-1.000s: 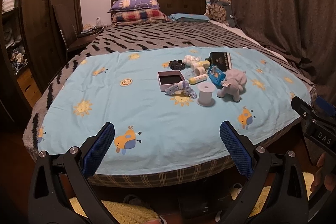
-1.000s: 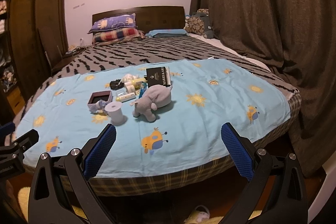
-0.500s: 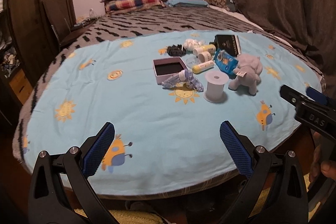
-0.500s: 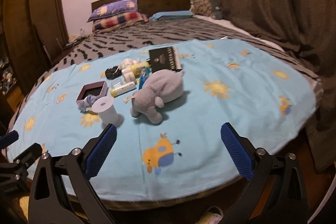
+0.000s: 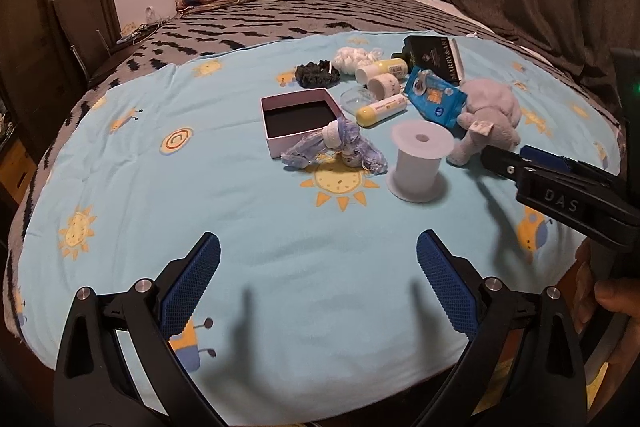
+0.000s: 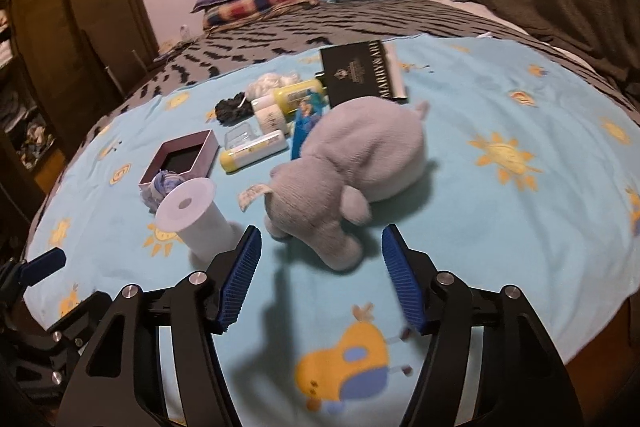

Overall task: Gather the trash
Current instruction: 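Grasp the grey plush elephant with the right tool while the left tool grasps the white tape roll, then carry elephant and tape roll down to the floor bin and open both tools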

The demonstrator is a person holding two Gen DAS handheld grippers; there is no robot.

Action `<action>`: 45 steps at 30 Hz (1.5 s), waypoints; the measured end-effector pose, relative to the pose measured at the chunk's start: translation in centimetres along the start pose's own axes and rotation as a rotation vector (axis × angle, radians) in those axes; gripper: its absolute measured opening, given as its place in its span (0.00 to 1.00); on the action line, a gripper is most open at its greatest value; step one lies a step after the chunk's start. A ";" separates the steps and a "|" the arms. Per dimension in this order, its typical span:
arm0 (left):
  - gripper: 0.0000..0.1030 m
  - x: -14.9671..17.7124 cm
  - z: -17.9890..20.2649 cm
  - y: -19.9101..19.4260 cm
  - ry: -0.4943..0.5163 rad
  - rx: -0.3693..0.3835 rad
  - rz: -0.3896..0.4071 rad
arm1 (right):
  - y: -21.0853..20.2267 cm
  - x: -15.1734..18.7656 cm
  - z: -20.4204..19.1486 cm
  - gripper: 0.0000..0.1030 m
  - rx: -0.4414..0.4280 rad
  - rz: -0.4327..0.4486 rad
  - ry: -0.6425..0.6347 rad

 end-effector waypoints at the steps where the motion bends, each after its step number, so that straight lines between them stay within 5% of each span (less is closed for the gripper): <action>1: 0.91 -0.1 -0.1 0.2 0.002 0.003 -0.002 | 0.4 -0.1 -0.1 0.60 -0.001 -0.006 -0.003; 3: 0.91 -0.3 -0.1 0.3 0.004 0.010 -0.001 | 1.3 -0.2 -0.2 0.46 -0.010 -0.027 -0.011; 6: 0.89 -0.8 0.1 0.7 0.006 0.033 0.003 | 1.5 -0.3 0.1 0.39 -0.029 -0.019 -0.018; 8: 0.88 -1.1 0.4 1.2 0.005 0.058 0.004 | 1.4 -0.5 0.2 0.22 -0.021 0.000 -0.028; 13: 0.87 -2.2 1.9 2.6 0.023 0.128 0.015 | 0.8 -1.1 0.7 0.20 0.006 0.037 -0.053; 27: 0.44 -5.0 5.4 6.6 0.066 0.192 0.001 | -0.2 -1.6 2.7 0.19 0.033 0.079 -0.034; 30: 0.42 -5.2 5.5 6.7 0.081 0.182 0.005 | -0.4 -1.4 2.6 0.19 0.031 0.079 -0.032; 33: 0.31 -5.1 5.6 5.8 0.082 0.179 0.023 | -1.0 -1.3 2.5 0.19 0.032 0.089 -0.036; 45: 0.31 -2.4 5.4 -3.5 0.079 0.189 0.104 | -9.5 1.0 1.8 0.18 0.019 0.173 -0.029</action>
Point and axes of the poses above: each gripper's, at about its wrist camera, not at the fingertips, and y roughly the way its jaws point, z to its right, x to its underside, the point moved 1 cm from there along y, roughly the way its jaws point, and after that the axes turned 6 degrees about x, right-handed, at the moved point
